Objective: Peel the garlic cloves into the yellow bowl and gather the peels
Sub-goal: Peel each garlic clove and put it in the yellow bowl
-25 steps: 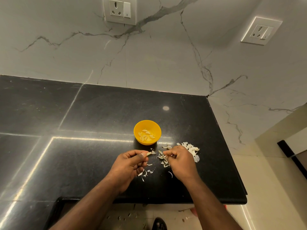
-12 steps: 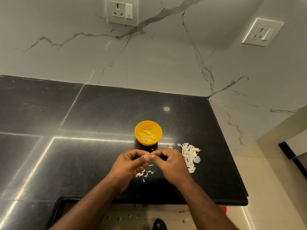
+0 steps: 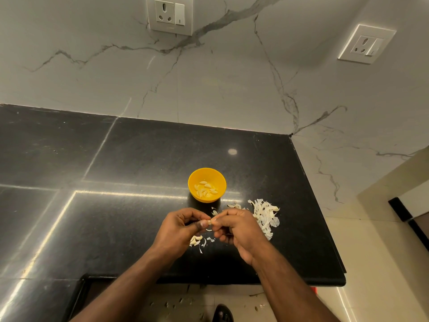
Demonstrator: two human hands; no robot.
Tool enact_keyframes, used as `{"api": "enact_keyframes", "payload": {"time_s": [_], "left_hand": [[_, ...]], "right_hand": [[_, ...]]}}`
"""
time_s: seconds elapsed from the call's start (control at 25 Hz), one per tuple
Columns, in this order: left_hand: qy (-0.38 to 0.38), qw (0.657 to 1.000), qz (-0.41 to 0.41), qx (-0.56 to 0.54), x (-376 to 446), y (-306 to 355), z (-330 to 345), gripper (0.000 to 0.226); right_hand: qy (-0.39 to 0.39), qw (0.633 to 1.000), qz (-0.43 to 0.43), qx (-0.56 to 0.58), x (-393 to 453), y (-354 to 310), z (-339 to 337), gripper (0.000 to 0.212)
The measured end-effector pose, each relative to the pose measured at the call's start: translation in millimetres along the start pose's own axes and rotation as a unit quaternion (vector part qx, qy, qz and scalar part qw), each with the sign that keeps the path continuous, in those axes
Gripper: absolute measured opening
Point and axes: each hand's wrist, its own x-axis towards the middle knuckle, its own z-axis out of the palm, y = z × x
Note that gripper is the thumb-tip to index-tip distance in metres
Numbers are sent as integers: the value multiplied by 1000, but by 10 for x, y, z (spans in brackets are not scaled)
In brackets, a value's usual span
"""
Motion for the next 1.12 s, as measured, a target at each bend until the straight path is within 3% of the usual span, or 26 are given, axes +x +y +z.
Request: {"api": "enact_keyframes", "payload": {"time_s": [0.36,0.72,1.0,1.12], "left_hand": [[-6,1000,-2,-30,-48,-27,-8,15],[0,980,-95,-174,-17,1,-83,17],[-17,982,-93,-167,-3,41,-106,32],[-19,982,-92,-163,-10,50,-102,22]], "right_hand": [[-18,988,124,96,18,15,0,8],[-62,994,67,58,-10,27,-19,8],[-67,997,31,0,-11,22,63,18],[-67,997,14,-21,-3,53,85,18]]}}
